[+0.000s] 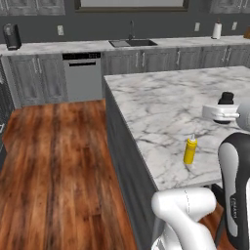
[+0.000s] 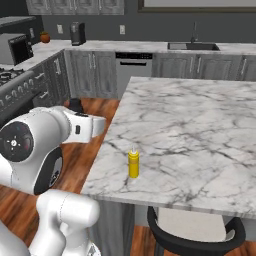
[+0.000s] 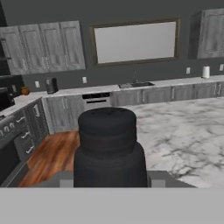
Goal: Move the shaker and mustard from the cabinet to the dining counter.
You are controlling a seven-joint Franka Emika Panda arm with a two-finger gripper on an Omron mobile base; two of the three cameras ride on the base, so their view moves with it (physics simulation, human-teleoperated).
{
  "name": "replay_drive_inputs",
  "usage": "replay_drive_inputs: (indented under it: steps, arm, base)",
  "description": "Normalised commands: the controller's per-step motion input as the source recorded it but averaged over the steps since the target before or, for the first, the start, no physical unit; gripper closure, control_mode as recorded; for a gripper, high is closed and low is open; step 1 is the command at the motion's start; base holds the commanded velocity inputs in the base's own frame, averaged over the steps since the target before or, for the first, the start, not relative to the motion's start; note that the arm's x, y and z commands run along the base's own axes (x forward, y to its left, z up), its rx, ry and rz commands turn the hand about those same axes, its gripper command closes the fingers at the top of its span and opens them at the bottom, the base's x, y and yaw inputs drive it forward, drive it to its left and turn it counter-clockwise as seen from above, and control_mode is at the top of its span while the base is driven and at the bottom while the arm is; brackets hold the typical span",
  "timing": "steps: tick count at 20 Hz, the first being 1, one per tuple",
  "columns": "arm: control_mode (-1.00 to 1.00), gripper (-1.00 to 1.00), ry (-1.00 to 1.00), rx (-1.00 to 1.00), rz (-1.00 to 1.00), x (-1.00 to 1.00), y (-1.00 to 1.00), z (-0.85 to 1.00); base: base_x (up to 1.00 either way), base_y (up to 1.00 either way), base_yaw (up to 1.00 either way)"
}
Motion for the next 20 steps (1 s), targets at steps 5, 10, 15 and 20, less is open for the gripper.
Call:
replay_drive_inputs:
  steps: [5,10,15,20]
  arm:
    - [-1.00,1.00,0.13,-0.01,0.00,0.00,-0.23,-0.18]
    - [-1.00,1.00,0.18,-0.05,0.00,0.13,-0.42,-0.17]
    - [-1.00,1.00,0.05,-0.14,0.03,0.21,-0.78,-0.36]
    - [-1.00,1.00,0.00,-0.16,0.04,0.23,-0.77,-0.42]
  base:
    - [0.00,0.00,0.00]
    - [0.00,0.00,0.00]
    - [0.00,0.00,0.00]
    - [0.00,0.00,0.00]
